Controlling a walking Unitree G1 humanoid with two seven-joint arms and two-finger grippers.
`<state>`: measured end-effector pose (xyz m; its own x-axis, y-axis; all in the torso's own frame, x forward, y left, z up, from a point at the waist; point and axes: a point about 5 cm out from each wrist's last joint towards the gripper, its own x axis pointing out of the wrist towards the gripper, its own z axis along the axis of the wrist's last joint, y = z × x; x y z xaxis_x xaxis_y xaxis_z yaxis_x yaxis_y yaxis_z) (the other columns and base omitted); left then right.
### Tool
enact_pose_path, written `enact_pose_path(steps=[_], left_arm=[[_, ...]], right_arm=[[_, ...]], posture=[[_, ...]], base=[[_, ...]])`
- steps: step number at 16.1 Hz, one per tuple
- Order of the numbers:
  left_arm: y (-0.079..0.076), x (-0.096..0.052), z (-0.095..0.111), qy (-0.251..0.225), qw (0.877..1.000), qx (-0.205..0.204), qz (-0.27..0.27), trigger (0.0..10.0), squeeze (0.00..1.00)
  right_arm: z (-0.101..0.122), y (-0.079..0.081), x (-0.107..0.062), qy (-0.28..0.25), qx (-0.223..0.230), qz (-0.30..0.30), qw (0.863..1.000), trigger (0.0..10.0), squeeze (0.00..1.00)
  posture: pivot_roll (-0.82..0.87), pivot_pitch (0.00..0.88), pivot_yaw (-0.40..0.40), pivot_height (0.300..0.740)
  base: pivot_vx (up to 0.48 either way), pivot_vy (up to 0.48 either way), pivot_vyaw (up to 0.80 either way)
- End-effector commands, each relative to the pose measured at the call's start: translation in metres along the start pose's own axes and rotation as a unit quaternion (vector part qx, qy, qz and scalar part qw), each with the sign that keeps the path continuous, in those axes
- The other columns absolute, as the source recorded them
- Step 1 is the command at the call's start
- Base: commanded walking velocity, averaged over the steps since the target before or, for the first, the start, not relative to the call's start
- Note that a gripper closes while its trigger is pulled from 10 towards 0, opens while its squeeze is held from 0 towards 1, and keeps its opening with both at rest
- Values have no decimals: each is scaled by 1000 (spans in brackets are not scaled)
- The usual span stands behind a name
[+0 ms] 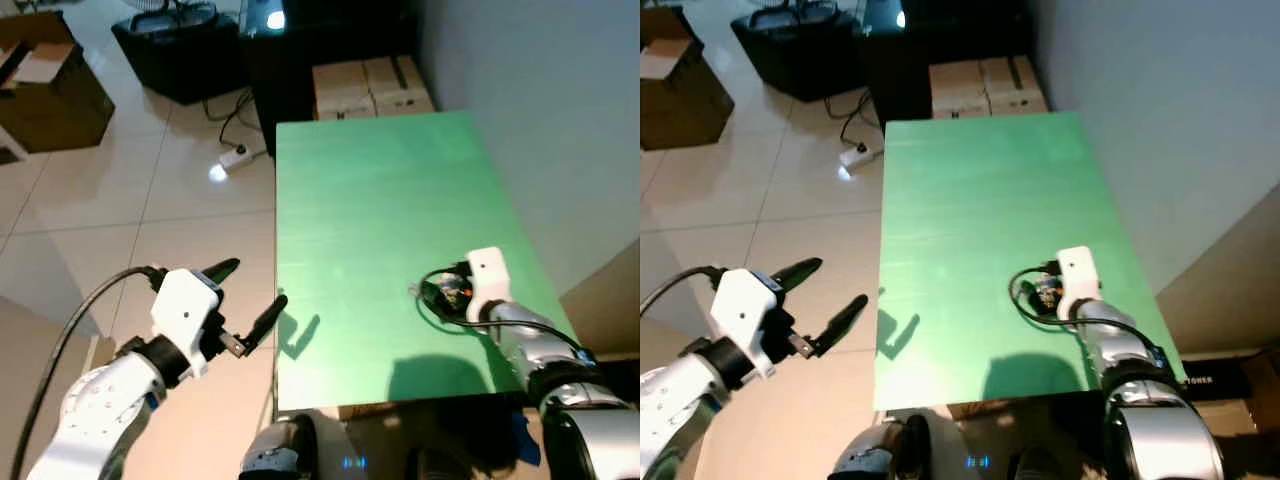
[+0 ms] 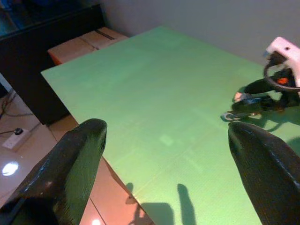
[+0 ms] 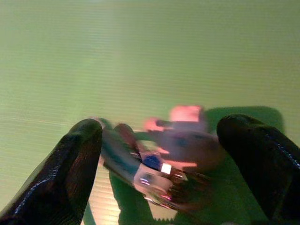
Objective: Hang keys on a hook
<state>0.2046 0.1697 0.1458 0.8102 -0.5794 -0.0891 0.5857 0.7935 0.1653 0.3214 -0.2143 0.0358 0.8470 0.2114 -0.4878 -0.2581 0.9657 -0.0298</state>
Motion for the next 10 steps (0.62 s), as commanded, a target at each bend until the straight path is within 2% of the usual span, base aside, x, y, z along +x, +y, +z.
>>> enact_pose_path(steps=[1, 3, 4, 5, 7, 10], left_arm=[[0, -6, 2, 5, 1000, 3, -6, 10000, 0], [0, -9, 4, 10, 1000, 3, -16, 10000, 0], [-1, -9, 4, 13, 1000, 3, -19, 10000, 0], [-1, -9, 5, 13, 1000, 3, -21, 10000, 0], [-2, -8, 4, 13, 1000, 1, -23, 10000, 0], [-2, 2, 3, 6, 999, 1, -34, 10000, 0]], right_arm=[[-2, 4, 1, 5, 1, 11, 1000, 10000, 0], [-6, 8, 2, 18, -5, 18, 1000, 10000, 0], [-17, 17, 3, 42, -12, 44, 998, 10000, 0], [-21, 24, 3, 50, -21, 67, 996, 10000, 0], [-26, 33, 3, 47, -9, 95, 994, 10000, 0], [-37, 47, 1, 50, -18, 139, 989, 10000, 0]], posture=[[239, 246, 116, 740], [244, 240, 121, 740], [237, 230, 120, 740], [237, 230, 120, 740], [217, 200, 114, 740], [184, 180, 114, 740]], base=[[0, 0, 0], [0, 0, 0], [0, 0, 0], [0, 0, 0], [0, 0, 0], [0, 0, 0]])
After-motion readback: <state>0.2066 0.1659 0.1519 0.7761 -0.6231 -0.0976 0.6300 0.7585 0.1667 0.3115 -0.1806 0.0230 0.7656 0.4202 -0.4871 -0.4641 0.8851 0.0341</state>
